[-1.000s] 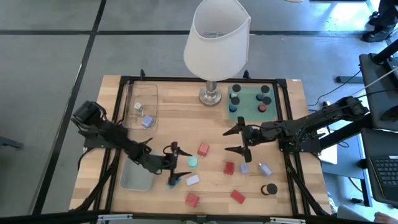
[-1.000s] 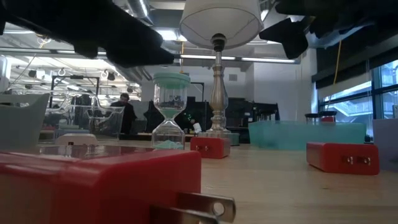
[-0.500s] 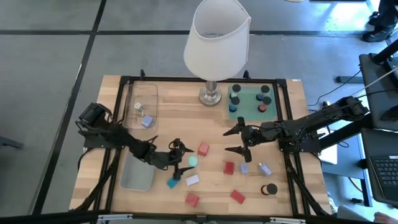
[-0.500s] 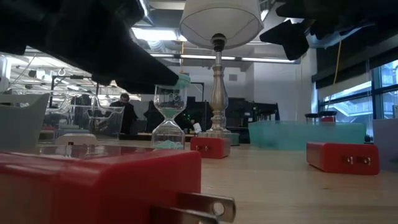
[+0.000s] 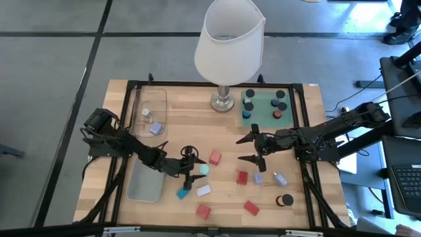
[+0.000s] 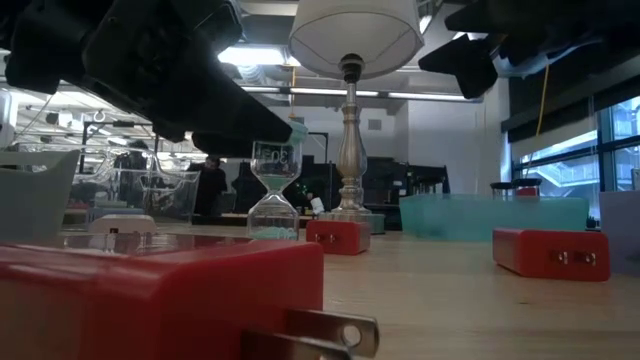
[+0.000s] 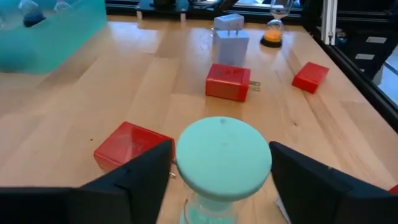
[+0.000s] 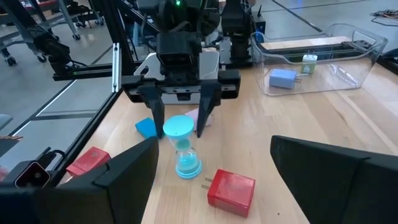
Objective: Pick & Place Office items
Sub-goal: Put the light blue hour glass into the green bin
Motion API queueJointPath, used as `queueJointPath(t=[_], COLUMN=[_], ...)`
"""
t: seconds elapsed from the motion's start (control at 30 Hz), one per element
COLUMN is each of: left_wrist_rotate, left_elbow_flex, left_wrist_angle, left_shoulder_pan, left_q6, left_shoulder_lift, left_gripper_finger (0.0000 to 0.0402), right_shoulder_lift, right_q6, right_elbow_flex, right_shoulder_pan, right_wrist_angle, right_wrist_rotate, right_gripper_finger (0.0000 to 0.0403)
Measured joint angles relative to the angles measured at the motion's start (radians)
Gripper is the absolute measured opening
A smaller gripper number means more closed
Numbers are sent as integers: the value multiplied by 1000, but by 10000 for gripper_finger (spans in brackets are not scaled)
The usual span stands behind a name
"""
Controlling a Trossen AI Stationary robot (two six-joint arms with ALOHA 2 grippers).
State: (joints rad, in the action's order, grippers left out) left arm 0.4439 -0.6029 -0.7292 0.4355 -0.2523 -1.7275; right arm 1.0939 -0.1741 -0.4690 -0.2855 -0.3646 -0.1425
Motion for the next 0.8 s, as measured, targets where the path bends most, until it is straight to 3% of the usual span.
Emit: queueJointPath(t=[0.13, 0.37, 0.5, 0.63, 0.8], left_wrist_rotate=[-2, -72, -7, 113, 14], left_elbow_flex=[-23, -121, -211, -296, -387], left_wrist_angle=[1, 1, 5, 136, 289], left_shoulder_pan=[0, 4, -16, -122, -294], left_q6=[12, 136, 210, 134, 5], left_shoulder_lift=[0, 0, 0, -6, -46], left_gripper_finger=[198, 197, 197, 197, 197], right_shoulder_lift=[0, 0, 0, 0, 0], right_q6=[0, 0, 0, 0, 0], right_elbow_flex=[0, 0, 0, 0, 0], right_shoulder_pan=[0, 0, 0, 0, 0], right_wrist_angle=[7, 10, 10, 9, 9], right_wrist_rotate=[0, 0, 0, 0, -35], right_gripper_finger=[314, 314, 314, 314, 314])
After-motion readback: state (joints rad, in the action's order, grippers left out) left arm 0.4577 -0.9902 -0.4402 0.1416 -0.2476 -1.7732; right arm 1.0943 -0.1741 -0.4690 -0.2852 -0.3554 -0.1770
